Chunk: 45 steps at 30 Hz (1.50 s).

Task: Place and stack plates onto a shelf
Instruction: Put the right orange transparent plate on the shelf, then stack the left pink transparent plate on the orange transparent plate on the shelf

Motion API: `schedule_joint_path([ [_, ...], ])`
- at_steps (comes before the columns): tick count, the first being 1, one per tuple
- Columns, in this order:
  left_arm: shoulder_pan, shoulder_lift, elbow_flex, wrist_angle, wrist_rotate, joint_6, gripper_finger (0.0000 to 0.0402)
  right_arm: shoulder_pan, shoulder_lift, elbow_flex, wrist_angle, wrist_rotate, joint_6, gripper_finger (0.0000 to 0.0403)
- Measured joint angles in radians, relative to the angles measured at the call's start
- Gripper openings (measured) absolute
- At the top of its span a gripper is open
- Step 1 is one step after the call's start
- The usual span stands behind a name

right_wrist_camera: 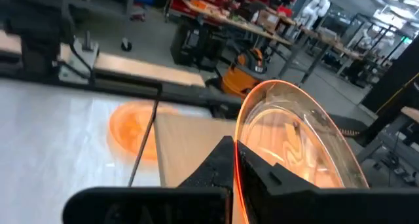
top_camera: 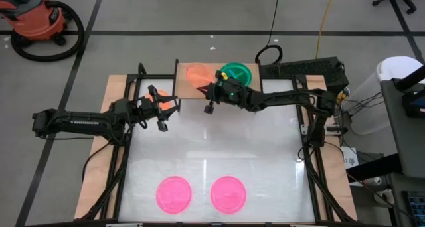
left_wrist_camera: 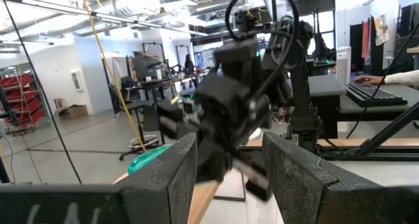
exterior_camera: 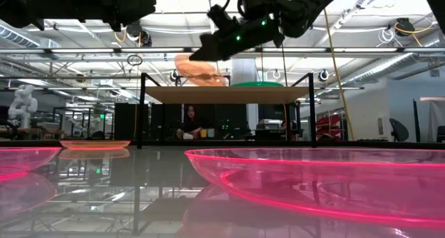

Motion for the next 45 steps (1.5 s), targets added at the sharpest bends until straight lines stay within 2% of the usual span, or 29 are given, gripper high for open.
schedule_joint_path([
  [9,0.000,0.000,0.000,0.000,0.000,-0.001,0.0179,-0.001,0.082,0.000,0.018,0.000,0.035,0.0000],
  [19,0.000,0.000,0.000,-0.002,0.000,-0.007,0.0179,-0.005,0.090,0.000,0.019,0.000,0.086,0.0003],
  [24,0.000,0.000,0.000,-0.004,0.000,-0.004,0.0179,-0.005,0.090,0.000,0.027,0.000,0.085,0.0030],
  [31,0.000,0.000,0.000,-0.009,0.000,-0.003,0.0179,-0.005,0.089,0.000,0.053,0.000,0.079,0.0093],
  [37,-0.023,0.000,0.000,-0.063,-0.004,0.023,0.0179,0.031,-0.002,-0.001,0.000,0.003,0.050,0.0125],
  [41,-0.095,0.000,0.038,-0.173,-0.033,0.053,0.0179,0.085,-0.104,-0.001,-0.148,0.003,-0.008,0.0127],
  [45,-0.189,0.005,0.115,-0.356,-0.095,0.052,0.0179,0.147,-0.230,-0.001,-0.328,0.008,-0.015,0.0123],
])
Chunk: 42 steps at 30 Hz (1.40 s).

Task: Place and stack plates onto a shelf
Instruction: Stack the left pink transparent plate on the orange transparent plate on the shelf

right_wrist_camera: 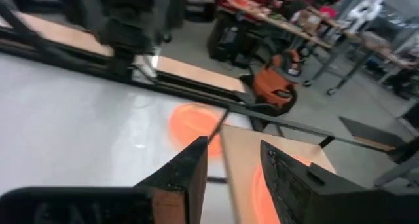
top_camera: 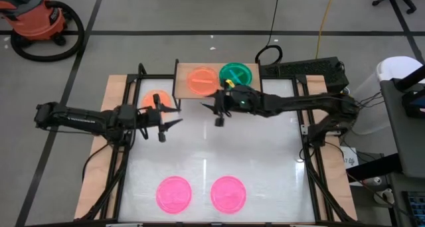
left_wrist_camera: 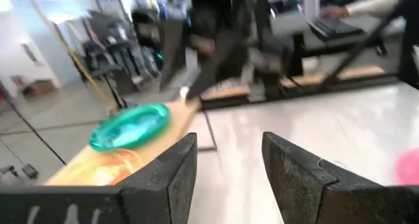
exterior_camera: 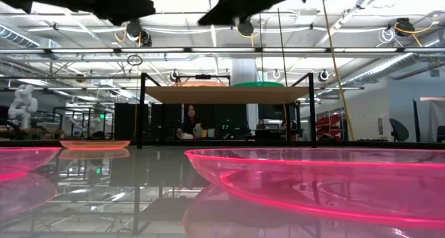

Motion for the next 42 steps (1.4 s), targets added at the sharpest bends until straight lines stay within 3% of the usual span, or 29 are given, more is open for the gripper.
schedule_joint_path([
  [5,-0.107,0.051,0.051,-0.060,-0.011,-0.010,0.0179,0.078,-0.134,-0.032,-0.165,0.064,0.089,0.0119],
  [15,-0.197,0.284,0.074,0.077,0.105,0.057,0.0179,0.214,-0.393,-0.306,-0.166,0.166,0.209,0.0118],
  [19,-0.196,0.376,0.109,0.001,0.133,-0.007,0.0179,0.251,-0.487,-0.412,-0.134,0.213,0.257,0.0118],
  [23,-0.196,0.464,0.155,-0.158,0.237,-0.066,0.0179,0.277,-0.559,-0.500,-0.051,0.213,0.259,0.0118],
  [31,-0.206,0.582,0.228,-0.519,0.291,-0.206,0.0179,0.283,-0.617,-0.549,0.004,0.213,0.279,0.0118],
  [39,-0.256,0.672,0.190,-0.529,0.503,-0.282,0.0179,0.283,-0.597,-0.550,-0.004,0.209,0.279,0.0118],
  [42,-0.284,0.688,0.190,-0.500,0.514,-0.302,0.0179,0.284,-0.593,-0.549,-0.002,0.209,0.300,0.0118],
])
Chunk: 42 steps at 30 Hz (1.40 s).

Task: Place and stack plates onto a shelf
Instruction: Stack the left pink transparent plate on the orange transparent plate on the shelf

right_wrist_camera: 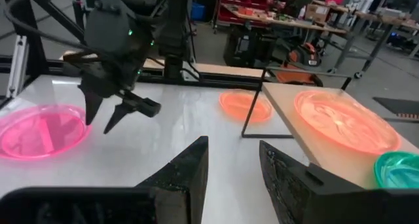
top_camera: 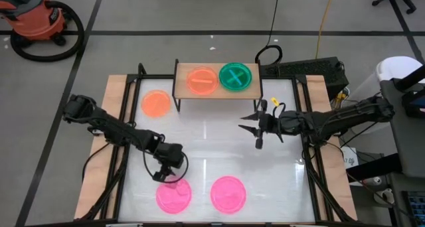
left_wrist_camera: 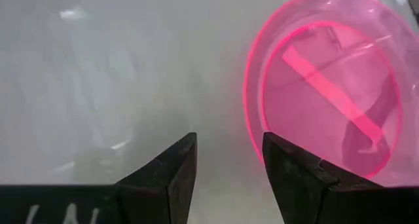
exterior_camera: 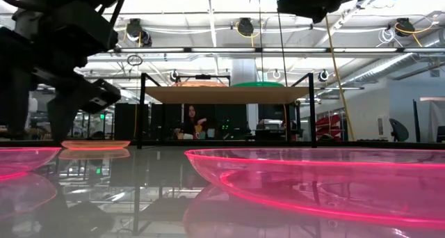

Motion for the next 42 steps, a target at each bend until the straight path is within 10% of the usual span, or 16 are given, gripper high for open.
schedule_joint_path([
  [23,-0.090,0.147,0.004,0.113,-0.036,-0.116,0.0175,0.012,0.000,0.000,-0.006,-0.001,0.010,0.0118],
  [33,-0.084,0.134,0.016,0.092,-0.034,-0.018,0.0018,0.012,0.000,0.000,-0.006,0.000,0.008,0.0118],
  [42,-0.057,0.018,0.204,-0.232,-0.107,0.138,0.0003,0.012,0.000,0.000,-0.006,0.000,0.011,0.0118],
])
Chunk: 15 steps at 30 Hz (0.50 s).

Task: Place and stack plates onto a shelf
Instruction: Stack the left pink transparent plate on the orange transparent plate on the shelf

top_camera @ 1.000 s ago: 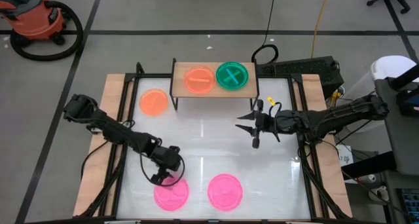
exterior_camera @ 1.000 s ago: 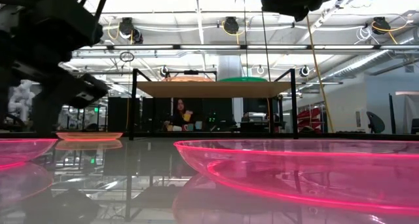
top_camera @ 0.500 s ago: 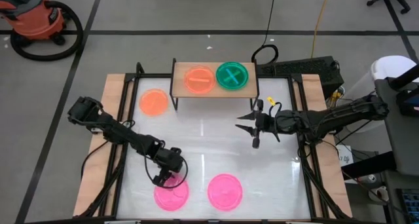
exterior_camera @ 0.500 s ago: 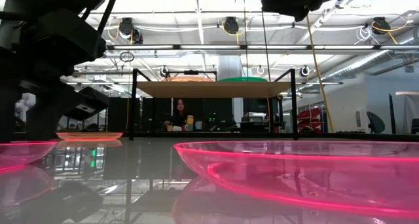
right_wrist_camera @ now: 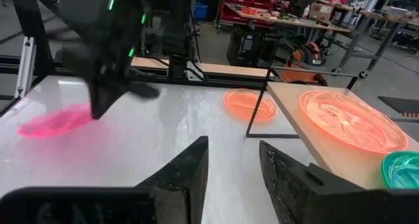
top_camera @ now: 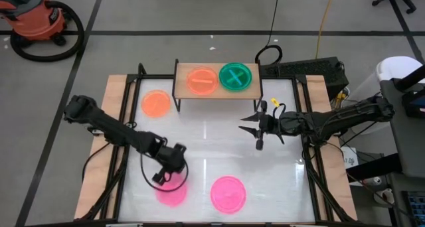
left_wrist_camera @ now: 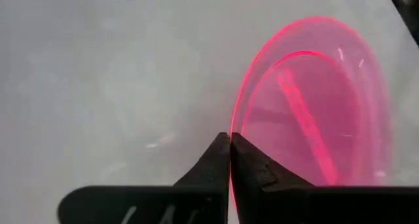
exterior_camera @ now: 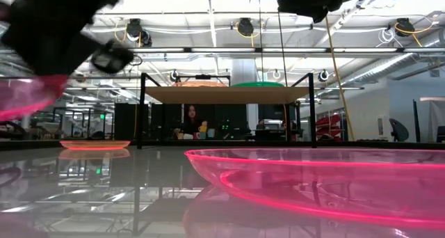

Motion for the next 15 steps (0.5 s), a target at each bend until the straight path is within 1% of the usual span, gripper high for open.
schedule_joint_path([
  [3,0.053,-0.091,0.087,-0.115,-0.100,0.076,0.0003,0.000,0.000,0.000,0.000,0.000,0.000,0.0118],
  [5,0.110,-0.157,0.145,-0.158,-0.177,0.123,0.0002,0.000,0.000,0.000,0.000,0.000,0.000,0.0118],
  [7,0.200,-0.231,0.193,-0.171,-0.285,0.156,0.0002,0.000,0.000,0.000,0.000,0.000,0.000,0.0118],
  [9,0.338,-0.296,0.237,-0.127,-0.359,0.166,0.0002,0.000,0.000,0.000,0.000,0.000,0.000,0.0118],
  [10,0.419,-0.317,0.257,-0.074,-0.363,0.160,0.0002,0.000,0.000,0.000,0.000,0.000,0.000,0.0118],
  [11,0.507,-0.333,0.274,-0.032,-0.340,0.150,0.0001,0.000,0.000,0.000,0.000,0.000,0.000,0.0118],
  [15,0.838,-0.318,0.334,0.075,-0.161,0.041,0.0001,0.000,0.000,0.000,0.000,0.000,-0.003,0.0118],
])
